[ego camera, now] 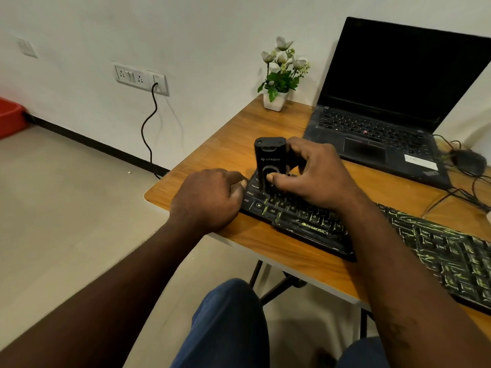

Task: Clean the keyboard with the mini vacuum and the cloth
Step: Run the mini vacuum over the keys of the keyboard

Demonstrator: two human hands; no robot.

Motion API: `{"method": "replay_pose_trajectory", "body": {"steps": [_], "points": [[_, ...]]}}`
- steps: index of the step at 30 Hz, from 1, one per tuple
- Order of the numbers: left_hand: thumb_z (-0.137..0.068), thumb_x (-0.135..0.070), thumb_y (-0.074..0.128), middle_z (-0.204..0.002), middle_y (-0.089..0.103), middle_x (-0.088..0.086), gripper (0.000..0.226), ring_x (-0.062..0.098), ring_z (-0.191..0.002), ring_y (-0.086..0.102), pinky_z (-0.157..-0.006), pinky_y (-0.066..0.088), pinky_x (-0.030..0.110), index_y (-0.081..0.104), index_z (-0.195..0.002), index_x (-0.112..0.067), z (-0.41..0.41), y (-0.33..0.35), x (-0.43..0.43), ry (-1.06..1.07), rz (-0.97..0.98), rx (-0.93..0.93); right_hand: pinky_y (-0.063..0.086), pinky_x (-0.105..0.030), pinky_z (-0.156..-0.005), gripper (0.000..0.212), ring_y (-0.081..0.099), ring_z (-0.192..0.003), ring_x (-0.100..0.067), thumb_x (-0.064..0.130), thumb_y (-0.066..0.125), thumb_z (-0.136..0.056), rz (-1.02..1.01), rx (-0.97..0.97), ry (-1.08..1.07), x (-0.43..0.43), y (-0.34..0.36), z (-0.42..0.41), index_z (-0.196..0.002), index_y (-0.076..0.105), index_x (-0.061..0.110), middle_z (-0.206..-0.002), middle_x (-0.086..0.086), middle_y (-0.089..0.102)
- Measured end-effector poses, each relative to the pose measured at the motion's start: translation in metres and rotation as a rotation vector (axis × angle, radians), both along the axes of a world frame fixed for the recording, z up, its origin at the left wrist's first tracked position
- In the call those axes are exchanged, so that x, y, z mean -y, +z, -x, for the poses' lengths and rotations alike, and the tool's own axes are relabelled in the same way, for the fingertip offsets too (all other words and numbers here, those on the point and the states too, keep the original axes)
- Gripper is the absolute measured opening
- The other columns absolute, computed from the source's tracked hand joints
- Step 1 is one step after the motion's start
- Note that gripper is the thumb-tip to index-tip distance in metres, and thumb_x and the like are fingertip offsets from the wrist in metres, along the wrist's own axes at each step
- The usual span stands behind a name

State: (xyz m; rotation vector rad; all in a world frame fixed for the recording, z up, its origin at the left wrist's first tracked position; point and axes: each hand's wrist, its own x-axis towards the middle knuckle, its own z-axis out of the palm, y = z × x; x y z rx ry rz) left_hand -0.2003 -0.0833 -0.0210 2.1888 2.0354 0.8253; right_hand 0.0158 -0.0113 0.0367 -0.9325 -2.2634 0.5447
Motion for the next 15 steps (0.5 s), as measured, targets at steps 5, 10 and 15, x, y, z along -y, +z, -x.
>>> {"method": "replay_pose_trajectory", "body": {"steps": [5, 10, 15], "points": [[-0.101, -0.035, 0.045, -0.075, 0.059, -0.005, 0.019, 0.010, -0.065, 0.051, -0.057, 0.034, 0.032, 0.048, -0.082, -0.036, -0.001, 0.005, 0.003, -0.010, 0.014, 0.029, 0.061, -0.032, -0.076, 0.039, 0.071, -0.088, -0.018, 0.023, 0.086, -0.081, 0.136, 0.016, 0.212, 0.009, 0.002, 0.005, -0.116, 0.070, 0.021, -0.099, 0.002, 0.074], [-0.099, -0.037, 0.041, -0.074, 0.059, -0.004, 0.029, 0.013, -0.066, 0.053, -0.059, 0.040, 0.035, 0.053, -0.074, -0.030, -0.001, 0.006, 0.003, 0.006, 0.033, 0.026, 0.059, -0.040, -0.074, 0.039, 0.070, -0.086, -0.014, 0.025, 0.087, -0.080, 0.059, -0.010, 0.197, 0.009, -0.001, 0.010, -0.115, 0.070, 0.020, -0.096, 0.006, 0.073], [-0.102, -0.035, 0.047, -0.071, 0.056, -0.009, 0.031, 0.009, -0.067, 0.051, -0.058, 0.032, 0.031, 0.049, -0.071, -0.036, -0.002, 0.007, 0.003, -0.003, 0.026, 0.046, 0.054, -0.051, -0.067, 0.029, 0.067, -0.078, -0.023, 0.019, 0.084, -0.075, 0.118, 0.037, 0.277, 0.008, 0.006, -0.004, -0.094, 0.064, 0.016, -0.086, -0.001, 0.068]]}}
